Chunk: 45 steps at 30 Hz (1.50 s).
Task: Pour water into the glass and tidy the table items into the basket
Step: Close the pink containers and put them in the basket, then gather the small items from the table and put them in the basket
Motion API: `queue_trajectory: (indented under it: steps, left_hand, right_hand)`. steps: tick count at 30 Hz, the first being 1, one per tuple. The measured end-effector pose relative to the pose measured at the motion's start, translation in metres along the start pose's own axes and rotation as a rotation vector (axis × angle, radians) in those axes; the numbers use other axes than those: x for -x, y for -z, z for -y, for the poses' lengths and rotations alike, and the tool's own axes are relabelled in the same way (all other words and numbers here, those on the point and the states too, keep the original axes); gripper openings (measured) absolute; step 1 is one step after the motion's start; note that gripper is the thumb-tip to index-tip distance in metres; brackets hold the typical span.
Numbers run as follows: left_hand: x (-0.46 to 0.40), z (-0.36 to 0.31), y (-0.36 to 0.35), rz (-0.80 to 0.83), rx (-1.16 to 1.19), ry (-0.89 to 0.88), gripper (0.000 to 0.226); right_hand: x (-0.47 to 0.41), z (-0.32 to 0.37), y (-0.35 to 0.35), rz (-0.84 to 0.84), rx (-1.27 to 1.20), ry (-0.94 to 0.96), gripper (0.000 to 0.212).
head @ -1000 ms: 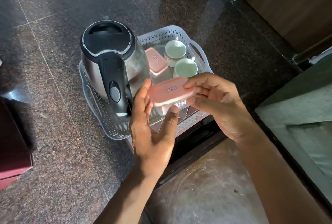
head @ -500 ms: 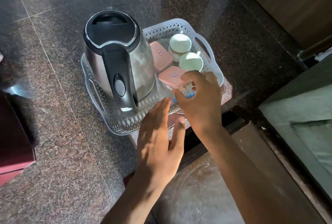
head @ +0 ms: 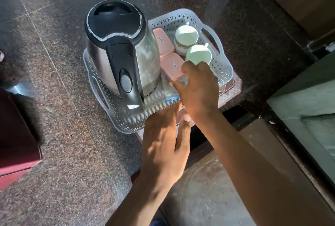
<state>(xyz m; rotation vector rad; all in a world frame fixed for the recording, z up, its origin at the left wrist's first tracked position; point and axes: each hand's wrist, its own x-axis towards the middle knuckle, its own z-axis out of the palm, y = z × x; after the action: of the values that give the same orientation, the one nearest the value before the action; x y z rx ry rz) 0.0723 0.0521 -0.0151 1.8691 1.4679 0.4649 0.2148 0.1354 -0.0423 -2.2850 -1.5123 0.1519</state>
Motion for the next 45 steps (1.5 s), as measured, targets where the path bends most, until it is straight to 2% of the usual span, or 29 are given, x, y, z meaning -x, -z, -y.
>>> queue_trajectory:
  steps: [2,5,9,15,18,22,25,28,31,35,42,45]
  left_hand:
    - [0.001,0.002,-0.002,-0.019,0.015,-0.006,0.073]
    - [0.002,0.003,-0.001,0.009,0.015,0.050,0.091]
    - [0.000,0.007,-0.003,-0.022,0.017,-0.042,0.073]
    - [0.003,0.007,-0.004,-0.021,0.005,-0.039,0.070]
    - [0.004,0.005,-0.003,0.034,-0.013,-0.017,0.064]
    - [0.009,-0.003,-0.009,-0.034,-0.107,-0.120,0.056]
    - [0.027,-0.010,-0.025,-0.073,-0.111,-0.193,0.058]
    - [0.052,-0.018,-0.052,-0.072,-0.096,-0.336,0.057]
    - [0.082,-0.028,-0.084,0.014,0.005,-0.482,0.050]
    - [0.135,-0.048,-0.128,0.192,0.109,-0.585,0.040]
    - [0.240,-0.073,-0.193,0.444,0.121,-0.722,0.038]
    - [0.280,-0.080,-0.214,0.545,0.106,-0.754,0.035]
  right_hand:
    - [-0.004,0.001,-0.002,0.020,0.036,0.026,0.042]
    - [-0.008,0.000,-0.004,0.083,0.108,0.055,0.036]
    - [-0.008,-0.003,-0.003,0.098,0.123,0.074,0.033]
    - [-0.003,-0.010,0.013,0.161,0.067,0.078,0.033]
    - [0.013,-0.020,0.035,0.073,0.045,0.090,0.025]
    - [0.058,-0.041,0.073,-0.152,-0.161,0.053,0.022]
    - [0.102,-0.060,0.091,-0.184,-0.209,0.010,0.024]
    - [0.150,-0.083,0.103,-0.219,-0.232,-0.080,0.028]
    - [0.206,-0.112,0.117,-0.239,-0.187,-0.212,0.030]
    - [0.290,-0.158,0.136,-0.206,-0.153,-0.323,0.030]
    - [0.450,-0.234,0.169,-0.219,-0.117,-0.536,0.022]
    - [0.516,-0.260,0.178,-0.156,-0.072,-0.649,0.025]
